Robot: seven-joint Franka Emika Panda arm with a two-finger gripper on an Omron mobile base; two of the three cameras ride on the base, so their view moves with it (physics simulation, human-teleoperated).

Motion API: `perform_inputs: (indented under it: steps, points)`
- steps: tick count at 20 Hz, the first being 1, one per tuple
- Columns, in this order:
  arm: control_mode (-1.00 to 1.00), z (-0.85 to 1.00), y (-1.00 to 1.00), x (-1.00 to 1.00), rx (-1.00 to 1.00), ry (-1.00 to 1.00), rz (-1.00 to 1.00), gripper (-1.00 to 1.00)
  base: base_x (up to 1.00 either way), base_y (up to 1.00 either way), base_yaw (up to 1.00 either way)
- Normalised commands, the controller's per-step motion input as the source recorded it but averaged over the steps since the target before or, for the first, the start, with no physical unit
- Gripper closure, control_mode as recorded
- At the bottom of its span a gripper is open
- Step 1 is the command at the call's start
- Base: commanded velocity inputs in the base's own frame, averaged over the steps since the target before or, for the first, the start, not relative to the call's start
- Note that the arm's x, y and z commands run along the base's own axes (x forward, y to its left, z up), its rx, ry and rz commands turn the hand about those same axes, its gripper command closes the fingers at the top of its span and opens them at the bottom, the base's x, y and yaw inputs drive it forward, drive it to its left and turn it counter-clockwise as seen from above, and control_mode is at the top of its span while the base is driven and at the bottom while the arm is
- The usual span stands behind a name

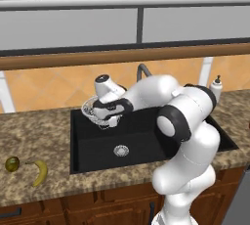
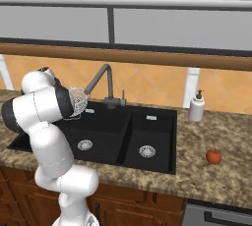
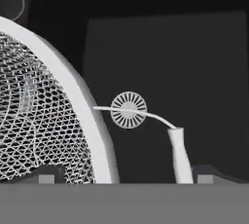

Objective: Put the colander in the sink, put the banana, kiwi, orange in the colander, and turn on the sink faucet and pour water over the colander.

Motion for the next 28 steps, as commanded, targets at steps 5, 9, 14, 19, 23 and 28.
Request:
perform_inputs:
  steps: [5, 9, 14, 19, 23, 28]
  points:
    - [-1.00, -0.64, -0.13, -0.04, 0.01, 0.03, -0.23, 1.00, 0.00, 0.00, 0.00]
    - [-1.00, -0.55, -0.57, -0.60, 0.05, 0.04, -0.31, 1.00, 0.00, 0.00, 0.00]
    - [-1.00, -0.37, -0.67, -0.89, 0.07, 0.08, -0.33, 1.00, 0.00, 0.00, 0.00]
    - [-1.00, -0.37, -0.24, -0.43, 0.01, 0.04, -0.33, 1.00, 0.00, 0.00, 0.00]
    - [-1.00, -0.32, -0.07, 0.19, 0.00, 0.00, -0.12, 1.00, 0.00, 0.00, 0.00]
    - [-1.00, -0.44, -0.08, 0.26, 0.00, 0.08, -0.08, 1.00, 0.00, 0.00, 0.00]
